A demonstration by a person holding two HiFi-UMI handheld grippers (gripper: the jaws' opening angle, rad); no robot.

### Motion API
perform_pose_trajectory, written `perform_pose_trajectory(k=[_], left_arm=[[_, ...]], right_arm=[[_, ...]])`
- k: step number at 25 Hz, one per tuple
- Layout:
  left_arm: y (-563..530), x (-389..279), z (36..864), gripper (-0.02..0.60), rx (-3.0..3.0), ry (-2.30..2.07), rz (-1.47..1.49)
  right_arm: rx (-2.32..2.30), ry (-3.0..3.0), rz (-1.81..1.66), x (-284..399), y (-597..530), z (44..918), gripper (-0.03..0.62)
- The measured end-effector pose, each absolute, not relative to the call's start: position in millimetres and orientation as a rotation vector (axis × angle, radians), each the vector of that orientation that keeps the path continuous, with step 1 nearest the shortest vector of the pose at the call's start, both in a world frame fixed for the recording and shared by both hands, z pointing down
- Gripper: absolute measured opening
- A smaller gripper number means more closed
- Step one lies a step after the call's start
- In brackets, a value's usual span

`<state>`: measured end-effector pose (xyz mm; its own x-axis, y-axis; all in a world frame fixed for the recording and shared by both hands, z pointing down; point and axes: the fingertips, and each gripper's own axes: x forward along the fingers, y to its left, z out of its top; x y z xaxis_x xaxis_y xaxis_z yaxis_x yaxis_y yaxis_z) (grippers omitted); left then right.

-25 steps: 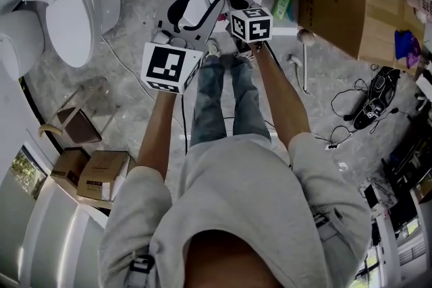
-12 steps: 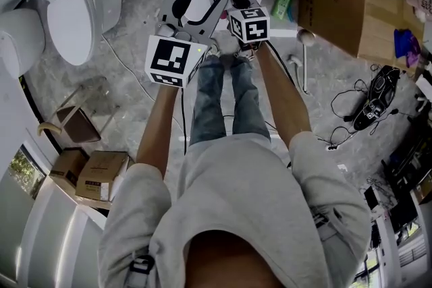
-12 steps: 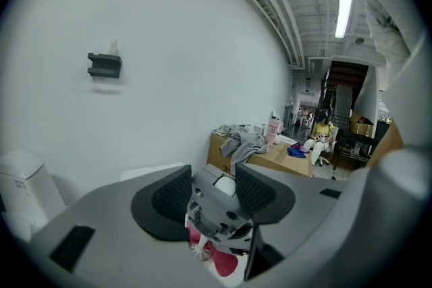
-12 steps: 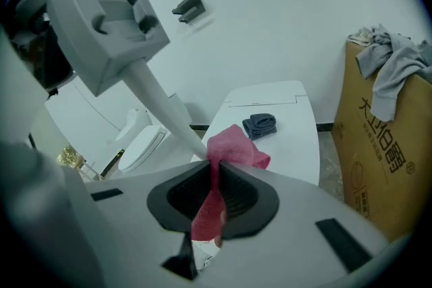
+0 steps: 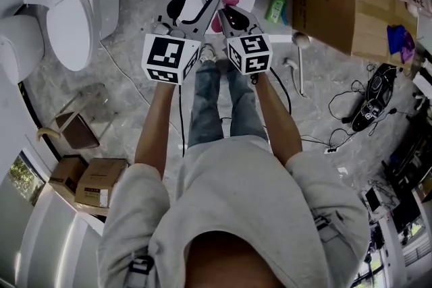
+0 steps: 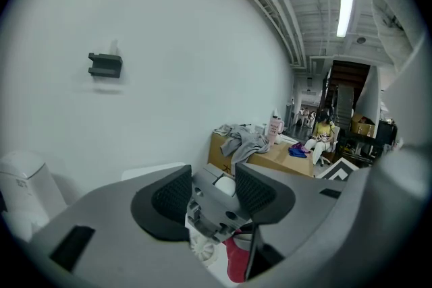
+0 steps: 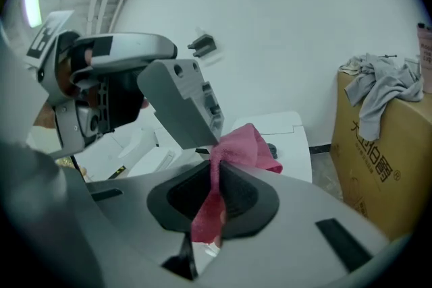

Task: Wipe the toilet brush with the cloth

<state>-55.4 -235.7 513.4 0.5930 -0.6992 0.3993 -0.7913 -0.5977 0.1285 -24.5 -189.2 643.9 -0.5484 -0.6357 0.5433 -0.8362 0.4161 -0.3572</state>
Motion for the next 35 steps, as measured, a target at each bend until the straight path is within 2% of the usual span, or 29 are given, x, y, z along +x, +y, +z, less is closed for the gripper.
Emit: perform_pose_trajectory(k=[7,16,35], left_arm=[[-235.5,-54.4,513.8,0.216,2.52,-1.23,0.437],[-234.6,-56.0,513.3,0.209,2.511,-1.241,0.433],[-237.5,-57.0,512.3,0.207,2.521,-1.202,0.405]], right_arm=[[1.255,-2.402,0.915,-35.1,-186.3,631.1,0.06],[1.178,-2.378,0.902,-44.7,-198.9,655.7,0.059],[1.053,-2.157,1.015,-46.2,-206.5,755.9,0.06]])
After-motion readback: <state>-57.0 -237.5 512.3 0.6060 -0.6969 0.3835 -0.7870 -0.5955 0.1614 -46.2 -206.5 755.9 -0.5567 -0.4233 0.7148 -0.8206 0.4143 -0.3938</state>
